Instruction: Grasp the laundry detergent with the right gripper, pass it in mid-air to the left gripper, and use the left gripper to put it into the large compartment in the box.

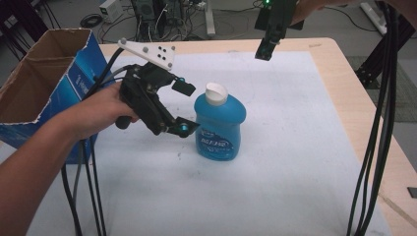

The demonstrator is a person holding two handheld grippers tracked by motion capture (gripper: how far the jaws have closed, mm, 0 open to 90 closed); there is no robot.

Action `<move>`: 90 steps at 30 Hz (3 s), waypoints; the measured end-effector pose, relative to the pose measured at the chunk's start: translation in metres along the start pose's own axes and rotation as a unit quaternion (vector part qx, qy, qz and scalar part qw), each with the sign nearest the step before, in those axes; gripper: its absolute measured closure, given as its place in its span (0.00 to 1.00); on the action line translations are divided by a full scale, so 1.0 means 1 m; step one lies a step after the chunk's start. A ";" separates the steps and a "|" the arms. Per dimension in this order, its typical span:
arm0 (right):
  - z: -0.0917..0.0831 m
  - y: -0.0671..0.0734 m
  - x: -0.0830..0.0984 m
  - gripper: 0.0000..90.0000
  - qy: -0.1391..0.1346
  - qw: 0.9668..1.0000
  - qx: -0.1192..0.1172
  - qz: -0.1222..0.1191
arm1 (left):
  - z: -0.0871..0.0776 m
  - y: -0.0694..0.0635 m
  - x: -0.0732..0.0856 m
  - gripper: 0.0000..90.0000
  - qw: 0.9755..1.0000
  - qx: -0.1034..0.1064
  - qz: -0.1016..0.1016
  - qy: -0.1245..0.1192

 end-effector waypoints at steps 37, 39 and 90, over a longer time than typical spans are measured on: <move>-0.002 0.003 -0.004 0.03 -0.009 1.000 -0.001 -0.005 | -0.074 0.028 -0.034 0.02 0.958 -0.062 0.001 0.278; -0.002 0.003 -0.005 0.03 -0.010 1.000 -0.002 -0.007 | -0.073 0.028 -0.033 0.02 0.958 -0.059 0.012 0.279; 0.004 0.037 0.010 0.03 -0.048 0.999 -0.009 0.012 | -0.072 0.024 -0.029 0.02 0.964 -0.043 0.025 0.263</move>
Point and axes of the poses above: each handheld gripper's, and its own axes: z roughly forward along the jaws, x roughly out of its underside, y roughly to its left, the point moved 1 cm from there along z, roughly forward along the jaws
